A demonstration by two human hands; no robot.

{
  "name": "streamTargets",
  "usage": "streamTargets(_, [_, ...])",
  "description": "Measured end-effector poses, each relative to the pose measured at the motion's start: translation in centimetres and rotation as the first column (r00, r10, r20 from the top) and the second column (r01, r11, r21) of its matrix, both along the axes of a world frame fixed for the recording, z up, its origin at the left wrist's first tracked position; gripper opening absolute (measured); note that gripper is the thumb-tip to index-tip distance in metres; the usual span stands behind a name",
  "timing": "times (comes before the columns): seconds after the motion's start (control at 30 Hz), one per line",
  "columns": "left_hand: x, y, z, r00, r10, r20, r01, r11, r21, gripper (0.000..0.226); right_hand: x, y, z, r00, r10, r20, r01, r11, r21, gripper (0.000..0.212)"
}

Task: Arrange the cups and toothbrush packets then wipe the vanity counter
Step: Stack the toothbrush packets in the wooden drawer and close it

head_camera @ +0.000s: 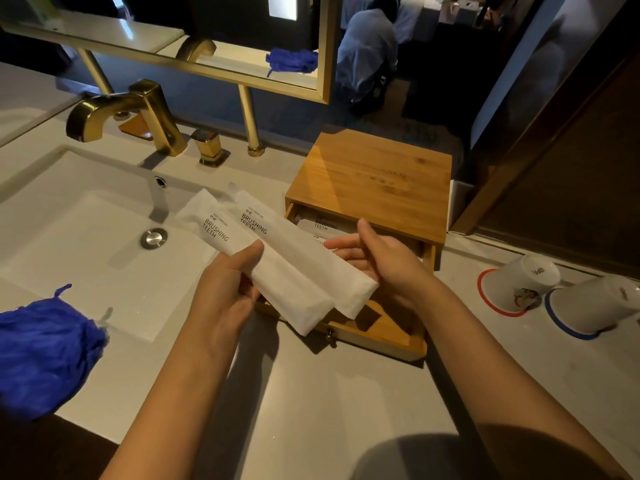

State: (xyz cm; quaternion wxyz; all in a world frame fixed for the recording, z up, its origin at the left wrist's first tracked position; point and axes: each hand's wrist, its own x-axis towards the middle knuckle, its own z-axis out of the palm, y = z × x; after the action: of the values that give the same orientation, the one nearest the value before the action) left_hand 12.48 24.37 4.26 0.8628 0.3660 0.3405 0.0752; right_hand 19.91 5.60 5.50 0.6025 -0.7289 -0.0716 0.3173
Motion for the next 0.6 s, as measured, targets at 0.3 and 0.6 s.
streamTargets(0.3, [-0.7, -1.3, 0.3, 0.993, -0.109, -0.042, 0.111, 0.993, 0.039, 0.028, 0.2, 0.7, 0.4, 0.904, 0.083, 0.420, 0.065, 0.943, -0.326, 0.017])
streamTargets(0.6, [-1.6, -0.1, 0.5, 0.999, 0.029, 0.018, -0.025, 0.980, -0.196, 0.036, 0.7, -1.6, -3.0, 0.909, 0.194, 0.370, 0.073, 0.799, -0.596, 0.032])
